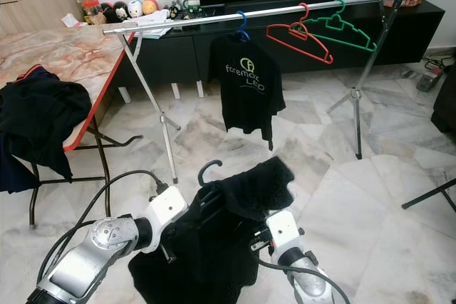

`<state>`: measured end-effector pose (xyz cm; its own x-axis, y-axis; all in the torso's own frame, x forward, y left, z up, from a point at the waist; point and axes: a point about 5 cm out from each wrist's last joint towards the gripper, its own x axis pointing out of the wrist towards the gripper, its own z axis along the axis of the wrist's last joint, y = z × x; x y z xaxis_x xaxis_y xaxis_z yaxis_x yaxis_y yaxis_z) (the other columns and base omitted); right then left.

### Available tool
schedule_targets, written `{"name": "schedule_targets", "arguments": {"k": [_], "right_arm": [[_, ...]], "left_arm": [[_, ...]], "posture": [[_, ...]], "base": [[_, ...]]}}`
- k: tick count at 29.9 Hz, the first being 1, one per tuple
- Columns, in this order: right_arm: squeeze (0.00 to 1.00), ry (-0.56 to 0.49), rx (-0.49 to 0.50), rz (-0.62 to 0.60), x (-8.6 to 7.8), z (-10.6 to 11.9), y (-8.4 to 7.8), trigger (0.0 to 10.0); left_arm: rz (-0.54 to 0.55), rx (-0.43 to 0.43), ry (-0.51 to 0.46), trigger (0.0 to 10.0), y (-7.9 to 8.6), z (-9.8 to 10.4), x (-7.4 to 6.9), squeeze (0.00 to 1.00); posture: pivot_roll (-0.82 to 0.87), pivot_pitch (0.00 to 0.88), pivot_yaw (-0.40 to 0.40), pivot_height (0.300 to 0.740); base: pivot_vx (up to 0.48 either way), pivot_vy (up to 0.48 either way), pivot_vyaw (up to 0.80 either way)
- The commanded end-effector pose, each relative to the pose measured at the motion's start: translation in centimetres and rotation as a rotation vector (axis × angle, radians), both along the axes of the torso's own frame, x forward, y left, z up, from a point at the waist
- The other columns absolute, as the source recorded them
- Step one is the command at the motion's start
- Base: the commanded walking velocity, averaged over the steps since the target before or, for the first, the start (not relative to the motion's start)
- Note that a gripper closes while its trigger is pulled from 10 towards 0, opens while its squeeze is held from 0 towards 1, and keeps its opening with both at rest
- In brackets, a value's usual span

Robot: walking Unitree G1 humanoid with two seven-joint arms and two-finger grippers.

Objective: Hang hanger

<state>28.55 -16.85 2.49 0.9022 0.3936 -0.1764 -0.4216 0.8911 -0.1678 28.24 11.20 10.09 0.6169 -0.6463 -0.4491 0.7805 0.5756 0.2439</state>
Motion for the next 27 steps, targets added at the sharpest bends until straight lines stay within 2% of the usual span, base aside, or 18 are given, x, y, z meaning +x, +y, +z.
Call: {"name": "schedule_targets", "arguments": {"k": [1,2,5,8,9,12,15,17,18,19,23,27], "right_arm": [[0.0,-0.02,-0.004,-0.008,0.4,0.6,-0.2,0.0],[0.0,-0.026,-0.014,-0.017,0.5,0.8,-0.6,0.0],[0.0,-0.026,-0.014,-0.017,0.5,0.8,-0.6,0.0],[0.0,-0.034,-0.041,-0.044,0.8,1.1,-1.8,0.0],[0.0,-0.034,-0.041,-0.044,0.8,1.1,-1.8,0.0],[0.0,-0.036,-0.073,-0.063,1.0,1.4,-2.8,0.0],[0.0,-0.03,-0.106,-0.083,1.0,1.6,-3.8,0.0],[0.0,-0.025,-0.125,-0.101,1.1,1.7,-4.5,0.0],[0.0,-0.023,-0.132,-0.11,1.1,1.8,-5.0,0.0],[0.0,-0.023,-0.133,-0.111,1.1,1.8,-5.1,0.0],[0.0,-0.016,-0.163,-0.123,1.1,1.9,-5.7,0.0],[0.0,-0.004,-0.19,-0.145,1.1,1.9,-6.4,0.0]], "left_arm": [[0.009,0.077,-0.023,10.0,1.1,-0.2,0.3,0.0],[0.008,0.111,-0.021,10.0,1.8,-0.4,0.4,0.0],[0.008,0.111,-0.021,10.0,1.8,-0.4,0.4,0.0],[0.017,0.195,-0.022,10.0,3.8,-0.7,0.7,0.0],[0.017,0.195,-0.022,10.0,3.8,-0.7,0.7,0.0],[0.022,0.236,-0.02,10.0,5.4,-0.6,0.9,0.0],[0.025,0.156,-0.001,10.0,6.5,0.1,0.9,0.0],[-0.036,0.14,-0.006,10.0,7.3,0.7,0.6,0.0],[-0.127,0.159,0.024,10.0,8.1,0.8,-0.3,0.0],[-0.146,0.161,0.034,10.0,8.2,0.8,-0.5,0.0],[-0.246,0.066,0.096,10.0,8.6,1.8,-1.9,0.0],[-0.326,0.034,0.138,10.0,8.6,2.2,-3.0,0.0]], "posture": [[-0.02,0.086,0.116,0.74],[-0.02,0.087,0.116,0.74],[-0.02,0.087,0.116,0.74],[-0.02,0.088,0.114,0.74],[-0.02,0.088,0.114,0.74],[-0.02,0.089,0.114,0.74],[-0.03,0.089,0.112,0.74],[-0.03,0.089,0.111,0.74],[-0.03,0.089,0.111,0.74],[-0.03,0.089,0.111,0.74],[-0.02,0.088,0.109,0.74],[-0.02,0.088,0.107,0.74]], "base": [[0.0,0.0,0.0],[0.0,0.0,0.0],[0.0,0.0,0.0],[0.0,0.0,0.0],[0.0,0.0,0.0],[0.0,0.0,0.0],[0.0,0.0,0.0],[0.0,0.0,0.0],[0.0,0.0,0.0],[0.0,0.0,0.0],[0.0,0.0,0.0],[0.0,0.0,0.0]]}}
